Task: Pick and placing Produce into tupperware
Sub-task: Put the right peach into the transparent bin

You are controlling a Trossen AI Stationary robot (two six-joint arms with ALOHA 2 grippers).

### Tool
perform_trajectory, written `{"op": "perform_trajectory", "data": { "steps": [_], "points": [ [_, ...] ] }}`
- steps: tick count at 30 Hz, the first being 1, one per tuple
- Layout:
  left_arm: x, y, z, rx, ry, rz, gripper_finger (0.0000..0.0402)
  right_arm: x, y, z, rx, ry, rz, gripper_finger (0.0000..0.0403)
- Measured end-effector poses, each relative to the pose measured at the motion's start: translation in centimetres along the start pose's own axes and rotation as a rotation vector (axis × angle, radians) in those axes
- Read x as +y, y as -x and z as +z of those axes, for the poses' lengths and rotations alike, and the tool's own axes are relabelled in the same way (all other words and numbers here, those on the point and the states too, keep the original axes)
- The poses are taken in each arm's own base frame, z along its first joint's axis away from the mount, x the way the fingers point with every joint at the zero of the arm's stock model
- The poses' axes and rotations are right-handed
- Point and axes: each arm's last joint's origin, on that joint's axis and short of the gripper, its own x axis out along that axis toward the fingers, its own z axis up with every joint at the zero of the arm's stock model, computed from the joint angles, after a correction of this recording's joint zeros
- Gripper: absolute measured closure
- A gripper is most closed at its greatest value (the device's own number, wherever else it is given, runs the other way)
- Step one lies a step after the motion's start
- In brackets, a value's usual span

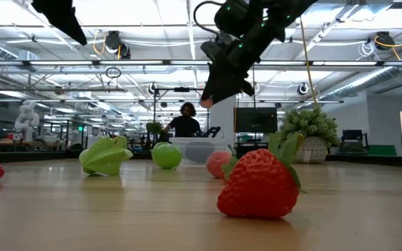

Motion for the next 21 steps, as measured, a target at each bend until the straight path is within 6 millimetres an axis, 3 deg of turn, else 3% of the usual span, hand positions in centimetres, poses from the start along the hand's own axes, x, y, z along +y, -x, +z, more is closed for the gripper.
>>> {"op": "perform_trajectory", "data": {
  "steps": [6, 13, 21],
  "points": [
    [-0.6, -1.1, 0.6, 0.018, -0.063, 0.107, 0.0197, -1.2, -2.7, 1.6, 0.067, 0.046, -0.031, 0.0284],
    [-0.8, -1.4, 0.7, 0.029, -0.075, 0.111, 0.0197, -2.9, -5.8, 2.9, 0.216, 0.055, -0.106, 0.0284],
    [-0.8, -1.5, 0.7, 0.034, -0.076, 0.111, 0.0197, -3.5, -7.8, 2.0, 0.323, 0.047, -0.135, 0.0284]
  ]
}}
